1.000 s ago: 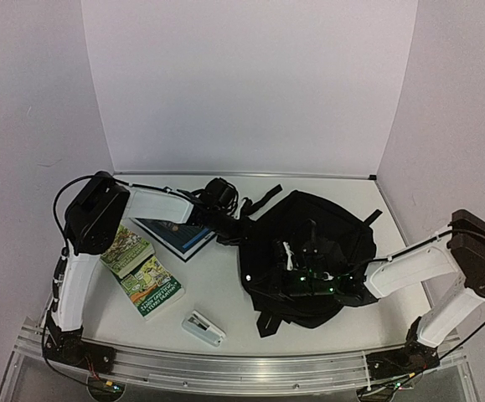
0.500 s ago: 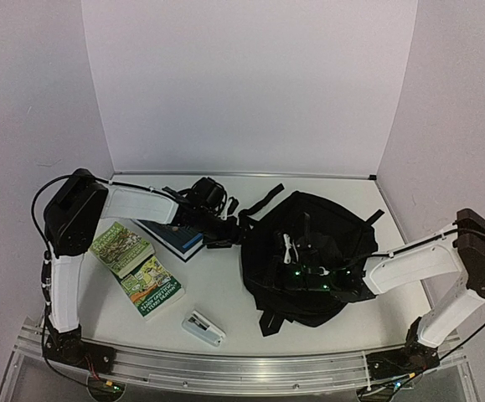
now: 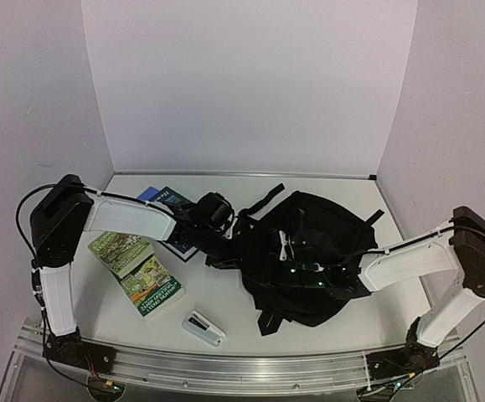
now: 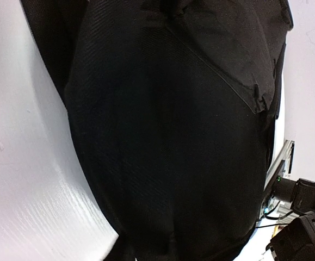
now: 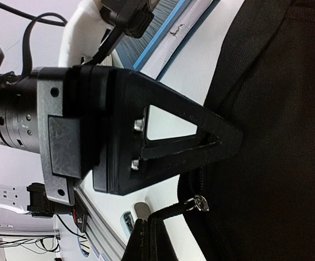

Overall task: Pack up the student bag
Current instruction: Unzip the student bag at the center of the board.

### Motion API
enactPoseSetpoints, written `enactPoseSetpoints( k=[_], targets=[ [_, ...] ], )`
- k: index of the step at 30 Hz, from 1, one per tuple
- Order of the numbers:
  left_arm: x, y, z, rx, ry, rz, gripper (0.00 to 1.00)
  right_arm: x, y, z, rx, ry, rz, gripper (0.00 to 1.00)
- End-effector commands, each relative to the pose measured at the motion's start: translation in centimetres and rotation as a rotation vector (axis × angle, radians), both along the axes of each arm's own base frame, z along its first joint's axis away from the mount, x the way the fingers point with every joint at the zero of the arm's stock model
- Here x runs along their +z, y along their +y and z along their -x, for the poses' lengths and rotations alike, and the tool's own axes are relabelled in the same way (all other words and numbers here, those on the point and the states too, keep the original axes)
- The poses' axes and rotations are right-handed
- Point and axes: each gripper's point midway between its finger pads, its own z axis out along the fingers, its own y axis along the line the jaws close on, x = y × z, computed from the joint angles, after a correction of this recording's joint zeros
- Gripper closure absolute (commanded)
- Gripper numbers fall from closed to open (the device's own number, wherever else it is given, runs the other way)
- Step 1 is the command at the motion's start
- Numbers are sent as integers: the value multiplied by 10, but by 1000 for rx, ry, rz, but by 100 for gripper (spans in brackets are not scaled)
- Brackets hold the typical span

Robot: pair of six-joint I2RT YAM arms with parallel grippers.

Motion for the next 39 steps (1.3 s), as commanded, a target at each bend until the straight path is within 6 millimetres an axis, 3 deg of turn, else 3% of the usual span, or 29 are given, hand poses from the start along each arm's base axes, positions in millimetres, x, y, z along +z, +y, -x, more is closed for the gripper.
enactPoseSetpoints(
  k=[1, 5, 12, 22, 30, 32, 34, 38, 39],
  targets=[
    [19, 3, -14, 50, -59, 3, 92, 18, 7, -2, 12, -37, -33, 100],
    [23, 8, -24, 59, -113, -48, 100, 17, 2, 1, 15, -35, -12, 100],
    [31, 18, -57, 66, -173, -53, 100, 13, -9, 8, 10, -21, 30, 100],
    [41, 11, -111, -100, -286, 32, 100, 0, -20, 12, -21, 10, 61, 100],
    [34, 8, -156, -100, -343, 29, 95, -3, -18, 15, -30, 16, 68, 100],
    [33, 11, -166, -69, -344, 25, 93, -4, -17, 14, -32, 14, 69, 100],
    [37, 13, -168, -49, -330, 20, 80, -5, -18, 12, -43, 13, 74, 100],
    [48, 28, -153, 37, -290, -19, 52, 0, -11, 5, -52, -5, 70, 100],
    [42, 33, -143, 60, -253, -28, 46, 3, -8, 3, -50, -12, 67, 100]
  ],
)
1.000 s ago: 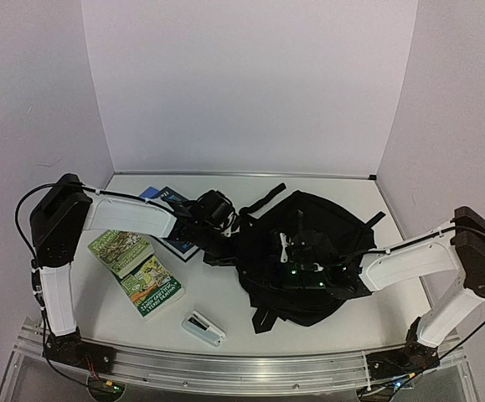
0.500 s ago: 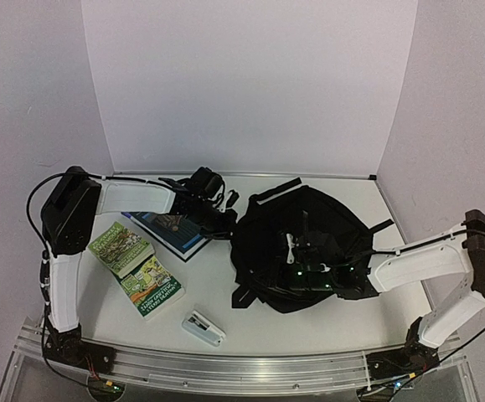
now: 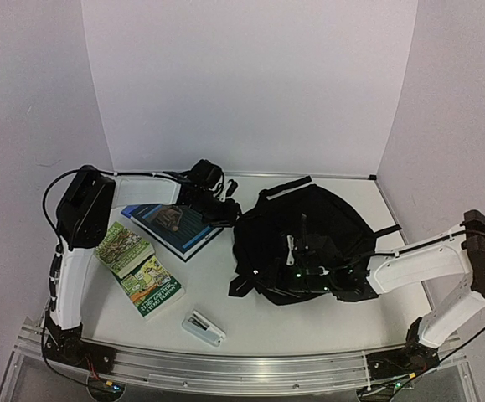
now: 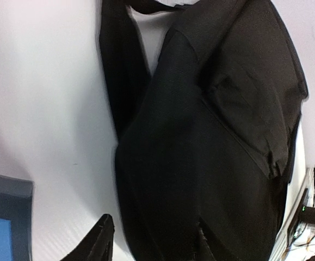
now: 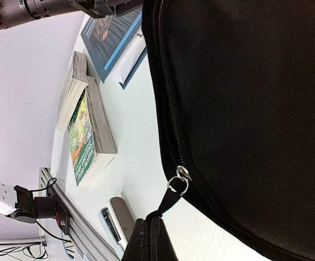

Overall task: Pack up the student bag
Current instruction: Unzip the student bag at the center of the board.

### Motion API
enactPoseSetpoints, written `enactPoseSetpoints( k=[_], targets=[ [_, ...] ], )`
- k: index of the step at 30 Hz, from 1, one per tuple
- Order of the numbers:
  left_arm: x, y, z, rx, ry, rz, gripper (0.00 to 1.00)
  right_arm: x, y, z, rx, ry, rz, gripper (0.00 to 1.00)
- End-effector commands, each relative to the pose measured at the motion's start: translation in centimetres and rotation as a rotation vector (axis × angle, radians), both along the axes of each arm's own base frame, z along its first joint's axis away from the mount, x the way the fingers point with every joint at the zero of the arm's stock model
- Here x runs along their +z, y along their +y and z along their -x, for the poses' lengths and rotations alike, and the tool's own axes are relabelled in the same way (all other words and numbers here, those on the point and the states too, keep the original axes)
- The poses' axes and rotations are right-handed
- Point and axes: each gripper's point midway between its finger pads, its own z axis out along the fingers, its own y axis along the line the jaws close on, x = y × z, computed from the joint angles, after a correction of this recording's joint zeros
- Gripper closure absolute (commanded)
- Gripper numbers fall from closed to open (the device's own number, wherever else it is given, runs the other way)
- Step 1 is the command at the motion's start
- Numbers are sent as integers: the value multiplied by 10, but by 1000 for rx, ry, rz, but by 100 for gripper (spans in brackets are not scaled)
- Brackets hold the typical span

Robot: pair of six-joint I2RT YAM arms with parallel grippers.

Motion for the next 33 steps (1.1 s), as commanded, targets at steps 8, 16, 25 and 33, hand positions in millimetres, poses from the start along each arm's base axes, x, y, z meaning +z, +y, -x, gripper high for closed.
enactPoseSetpoints(
  k=[8, 16, 25, 33],
  targets=[
    [31, 7, 99, 152, 156, 80, 22, 24, 35, -13, 40, -71, -32, 100],
    [19, -13, 129, 142, 235, 134, 53, 22, 39, -13, 53, -72, -35, 100],
    [21, 4, 124, 168, 154, 68, 100, 21, 18, -7, 5, -53, -42, 100],
    [15, 40, 102, 229, 141, 25, 100, 8, -13, 5, -38, -6, -2, 100]
  ],
)
